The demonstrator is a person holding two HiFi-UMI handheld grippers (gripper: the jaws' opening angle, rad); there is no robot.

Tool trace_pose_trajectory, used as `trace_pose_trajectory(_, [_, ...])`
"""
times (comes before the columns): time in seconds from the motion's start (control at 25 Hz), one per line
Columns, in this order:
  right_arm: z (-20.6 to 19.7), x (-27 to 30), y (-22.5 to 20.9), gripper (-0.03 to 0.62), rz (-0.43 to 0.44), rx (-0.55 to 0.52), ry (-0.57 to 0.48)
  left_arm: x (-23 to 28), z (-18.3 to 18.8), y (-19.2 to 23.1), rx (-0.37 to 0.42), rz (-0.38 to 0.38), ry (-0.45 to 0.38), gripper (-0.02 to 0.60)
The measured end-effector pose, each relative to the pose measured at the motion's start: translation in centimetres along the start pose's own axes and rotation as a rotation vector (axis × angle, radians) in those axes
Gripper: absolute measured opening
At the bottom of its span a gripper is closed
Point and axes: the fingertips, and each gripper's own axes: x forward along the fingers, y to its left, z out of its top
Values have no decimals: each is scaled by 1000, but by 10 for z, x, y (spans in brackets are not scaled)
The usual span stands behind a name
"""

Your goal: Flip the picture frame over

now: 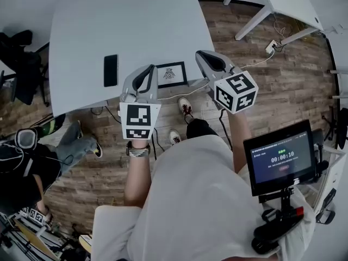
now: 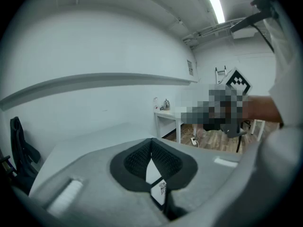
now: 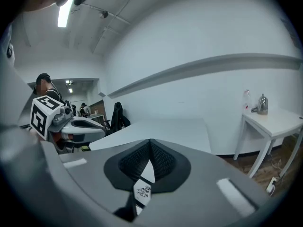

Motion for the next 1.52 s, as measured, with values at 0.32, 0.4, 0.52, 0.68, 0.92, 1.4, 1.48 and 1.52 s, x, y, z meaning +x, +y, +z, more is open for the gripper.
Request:
trace_pose_trajectory(0.32, [97, -77, 44, 3, -15, -123, -171, -71, 98, -8, 96, 73, -143, 5])
trace_pose_trajectory(0.4, [115, -100, 54, 3, -21, -147, -204, -88, 119, -18, 114, 84, -176, 5])
trace_pose_trajectory(0.52, [132, -105, 60, 3, -26, -178, -237, -90, 134, -17, 138, 90, -212, 5])
trace_pose_trajectory(0.68, [150, -109, 66, 3, -32, -219, -273, -93, 149, -11, 154, 102, -247, 5])
trace_pose_trajectory(0.92, [171, -117, 78, 3, -15, -239, -319, -109, 173, -7, 179, 126, -292, 5])
trace_pose_trajectory(1.4, [184, -122, 85, 3, -21, -281, -342, -119, 185, -6, 200, 142, -330, 5])
trace_pose_trajectory(1.48, [184, -121, 84, 3, -26, -279, -340, -118, 186, -5, 201, 138, -332, 5])
trace_pose_trajectory(1.52, [183, -121, 83, 3, -29, -278, -337, -118, 187, -5, 202, 136, -333, 5])
